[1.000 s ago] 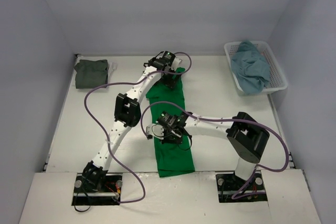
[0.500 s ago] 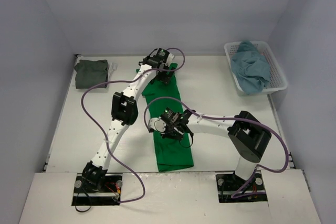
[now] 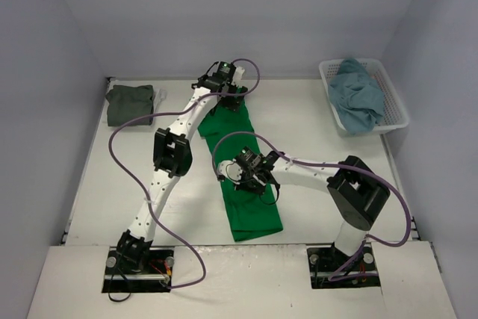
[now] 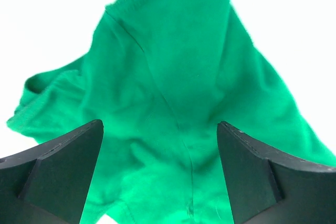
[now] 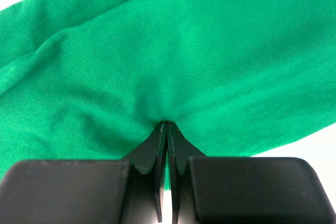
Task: Fold and stack the t-shirts
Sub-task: Rotate the tshirt 90 degrees, then grab the bottom of the folded rectangular tshirt with right arm
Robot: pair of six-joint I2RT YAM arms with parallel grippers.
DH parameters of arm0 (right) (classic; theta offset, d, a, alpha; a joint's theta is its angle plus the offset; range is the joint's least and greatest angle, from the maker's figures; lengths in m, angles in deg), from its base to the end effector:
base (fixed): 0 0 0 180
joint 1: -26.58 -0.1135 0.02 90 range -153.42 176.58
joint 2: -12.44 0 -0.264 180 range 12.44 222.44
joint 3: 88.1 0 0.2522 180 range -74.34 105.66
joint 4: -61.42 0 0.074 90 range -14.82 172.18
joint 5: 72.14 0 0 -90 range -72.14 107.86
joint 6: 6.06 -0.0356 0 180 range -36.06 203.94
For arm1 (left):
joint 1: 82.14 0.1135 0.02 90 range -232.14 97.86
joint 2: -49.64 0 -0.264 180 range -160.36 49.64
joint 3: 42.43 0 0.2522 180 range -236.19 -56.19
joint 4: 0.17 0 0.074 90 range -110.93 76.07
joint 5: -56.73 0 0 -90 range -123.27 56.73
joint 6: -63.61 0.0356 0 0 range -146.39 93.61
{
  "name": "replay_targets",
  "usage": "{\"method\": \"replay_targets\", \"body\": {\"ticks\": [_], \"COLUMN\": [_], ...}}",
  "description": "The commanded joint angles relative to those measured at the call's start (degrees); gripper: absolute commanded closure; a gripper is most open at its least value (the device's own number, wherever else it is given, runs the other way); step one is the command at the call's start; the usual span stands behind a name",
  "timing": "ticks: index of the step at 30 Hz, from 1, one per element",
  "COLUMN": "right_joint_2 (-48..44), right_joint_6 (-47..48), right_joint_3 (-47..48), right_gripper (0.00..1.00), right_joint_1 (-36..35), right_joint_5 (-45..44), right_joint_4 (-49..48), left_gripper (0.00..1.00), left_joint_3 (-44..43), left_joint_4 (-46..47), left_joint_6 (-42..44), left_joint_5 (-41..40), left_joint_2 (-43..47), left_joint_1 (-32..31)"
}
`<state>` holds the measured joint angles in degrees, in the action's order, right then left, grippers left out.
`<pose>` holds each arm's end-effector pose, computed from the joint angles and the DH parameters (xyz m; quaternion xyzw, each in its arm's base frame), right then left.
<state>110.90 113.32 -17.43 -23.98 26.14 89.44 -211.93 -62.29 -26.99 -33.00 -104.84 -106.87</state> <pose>0.2141 0.2684 0.1667 -0.6287 0.7170 0.1217 0.2755 0.5235 -0.2413 0.2123 0.1954 0.9100 -0.0823 0.3563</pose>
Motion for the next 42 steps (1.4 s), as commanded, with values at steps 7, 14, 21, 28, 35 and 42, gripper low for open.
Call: {"method": "replay_targets", "body": {"ticks": [7, 14, 21, 28, 35, 42], "right_joint_2": [-3.88, -18.88, -27.26, -32.27, -32.1, -27.46], "right_joint_6": [-0.56, 0.85, 2.08, 3.39, 4.71, 4.89], "right_joint_3": [-0.48, 0.92, 1.55, -8.38, -14.8, -15.07], "right_gripper": [1.0, 0.55, 0.34, 0.32, 0.31, 0.3], "right_joint_1": [0.03, 0.03, -2.42, -9.2, -14.03, -19.3], "right_joint_5": [-0.45, -1.94, -0.18, -7.39, -11.34, -11.0], "right_joint_4": [1.47, 1.3, 8.76, 10.44, 10.44, 10.35], "left_gripper": [0.17, 0.17, 0.17, 0.17, 0.17, 0.17], "left_joint_3": [1.14, 11.91, 36.59, 67.44, 83.92, 92.72], "left_joint_4": [5.12, -0.67, -6.22, -2.26, -2.89, 1.25], "left_joint_6": [0.51, 2.27, 6.92, 10.7, 14.31, 11.77], "left_joint_5": [5.44, 8.33, 16.77, 18.36, 19.49, 23.63], "left_joint_2": [17.18, 32.18, 53.37, 83.34, 104.45, 110.09], "left_joint_1": [0.74, 4.5, 7.42, 8.38, 12.42, 17.87]}}
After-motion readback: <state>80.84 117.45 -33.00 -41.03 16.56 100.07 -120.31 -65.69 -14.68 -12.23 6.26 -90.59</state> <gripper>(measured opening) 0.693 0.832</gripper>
